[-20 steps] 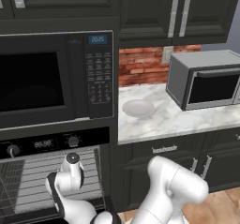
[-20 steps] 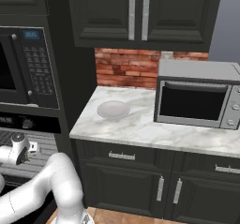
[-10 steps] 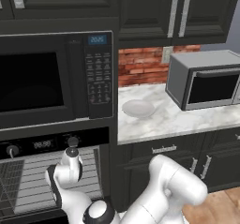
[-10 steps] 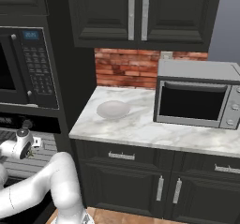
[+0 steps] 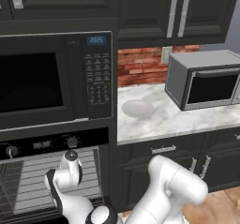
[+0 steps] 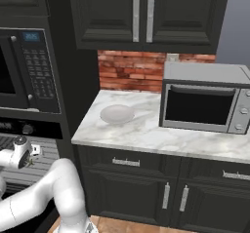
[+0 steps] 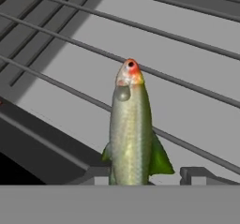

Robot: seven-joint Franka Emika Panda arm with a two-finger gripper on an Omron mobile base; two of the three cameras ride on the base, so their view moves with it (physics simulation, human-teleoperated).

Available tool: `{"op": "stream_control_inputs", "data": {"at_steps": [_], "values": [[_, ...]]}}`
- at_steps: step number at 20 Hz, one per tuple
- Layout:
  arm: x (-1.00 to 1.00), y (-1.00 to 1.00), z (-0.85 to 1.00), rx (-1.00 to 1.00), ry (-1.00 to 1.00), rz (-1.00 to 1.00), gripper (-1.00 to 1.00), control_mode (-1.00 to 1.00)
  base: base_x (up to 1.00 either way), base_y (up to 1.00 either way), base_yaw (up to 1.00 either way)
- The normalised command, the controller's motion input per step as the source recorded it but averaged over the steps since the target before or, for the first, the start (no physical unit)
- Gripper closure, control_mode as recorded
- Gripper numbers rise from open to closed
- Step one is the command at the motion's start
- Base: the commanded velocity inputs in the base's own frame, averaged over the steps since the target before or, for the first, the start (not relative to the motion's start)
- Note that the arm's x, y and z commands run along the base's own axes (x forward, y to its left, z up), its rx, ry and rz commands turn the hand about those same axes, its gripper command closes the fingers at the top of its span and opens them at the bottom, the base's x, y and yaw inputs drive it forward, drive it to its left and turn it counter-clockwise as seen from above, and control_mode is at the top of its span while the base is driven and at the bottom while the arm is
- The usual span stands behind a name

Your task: Take the fish from the oven and place it on the plate on the counter.

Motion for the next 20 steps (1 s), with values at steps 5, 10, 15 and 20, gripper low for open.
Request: {"op": "stream_control_inputs", "data": {"at_steps": [5, 10, 15, 20], "values": [[-1.0, 0.33, -1.0, 0.02, 0.04, 0.1, 1.0, -1.0, 0.0, 0.0, 0.0], [-1.0, 0.44, -1.0, 0.06, 0.0, 0.11, 1.0, -1.0, 0.0, 0.0, 0.0], [-1.0, 0.61, -1.0, 0.05, 0.0, 0.05, 1.0, -1.0, 0.0, 0.0, 0.0], [-1.0, 0.85, -1.0, 0.06, 0.01, 0.0, 1.0, -1.0, 0.0, 0.0, 0.0]]}}
